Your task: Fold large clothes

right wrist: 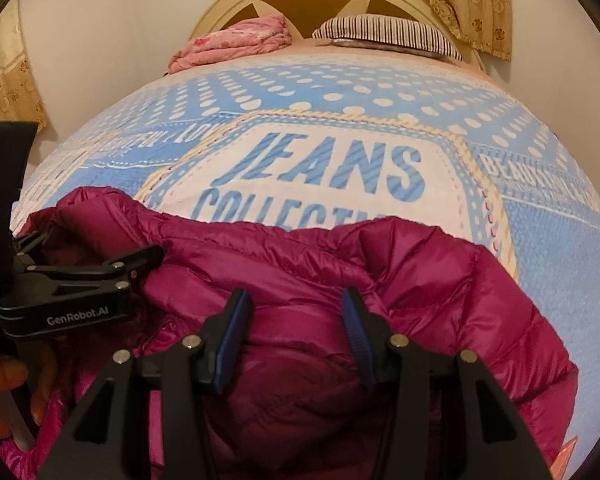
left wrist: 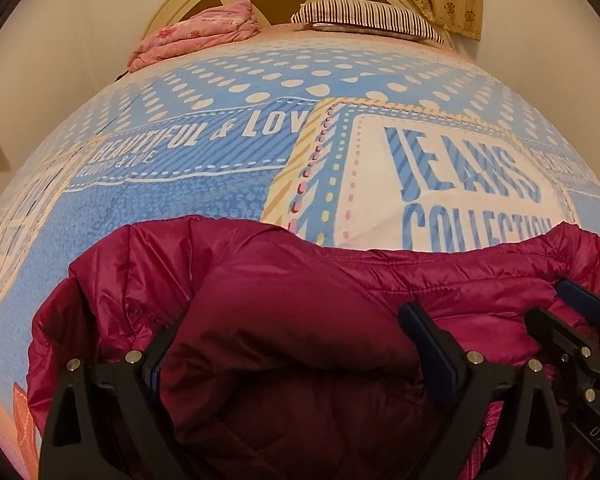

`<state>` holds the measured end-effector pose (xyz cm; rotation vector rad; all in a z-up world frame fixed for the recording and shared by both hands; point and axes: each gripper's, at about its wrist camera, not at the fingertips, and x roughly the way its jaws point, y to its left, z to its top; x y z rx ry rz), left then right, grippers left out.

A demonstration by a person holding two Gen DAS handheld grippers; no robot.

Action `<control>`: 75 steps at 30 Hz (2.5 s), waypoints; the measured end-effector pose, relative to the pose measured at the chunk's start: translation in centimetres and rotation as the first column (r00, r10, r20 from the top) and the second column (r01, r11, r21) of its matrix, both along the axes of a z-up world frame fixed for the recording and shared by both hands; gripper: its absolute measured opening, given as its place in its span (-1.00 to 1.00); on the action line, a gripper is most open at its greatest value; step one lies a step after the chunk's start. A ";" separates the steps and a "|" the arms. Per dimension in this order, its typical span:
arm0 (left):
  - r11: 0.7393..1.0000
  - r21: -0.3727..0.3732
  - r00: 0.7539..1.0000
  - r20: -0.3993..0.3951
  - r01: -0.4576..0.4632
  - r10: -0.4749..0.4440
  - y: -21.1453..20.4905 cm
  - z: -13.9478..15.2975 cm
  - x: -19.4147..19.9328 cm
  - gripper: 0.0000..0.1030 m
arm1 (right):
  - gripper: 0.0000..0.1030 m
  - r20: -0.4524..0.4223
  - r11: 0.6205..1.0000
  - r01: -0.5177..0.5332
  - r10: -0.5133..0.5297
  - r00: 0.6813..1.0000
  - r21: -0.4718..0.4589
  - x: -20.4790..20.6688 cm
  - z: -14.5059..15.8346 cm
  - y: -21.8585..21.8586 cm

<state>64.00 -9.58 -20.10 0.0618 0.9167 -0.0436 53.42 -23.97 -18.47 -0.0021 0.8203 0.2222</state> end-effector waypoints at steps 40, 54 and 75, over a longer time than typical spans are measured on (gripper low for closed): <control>0.998 0.059 1.000 0.001 -0.012 0.012 -1.0 -0.4 0.1 0.97 | 0.02 -0.013 0.992 0.013 -0.015 1.000 -0.129 0.4 -0.7 1.7; 0.995 -0.089 0.996 0.083 0.042 -0.035 6.8 8.4 -8.3 0.97 | 0.51 0.023 0.994 0.038 -0.036 0.999 -0.101 -5.8 5.1 -1.9; 0.999 0.010 0.999 0.017 0.042 -0.043 18.0 1.1 -41.7 0.97 | 0.61 -0.086 0.976 0.218 -0.215 0.973 0.023 -38.3 0.4 -8.1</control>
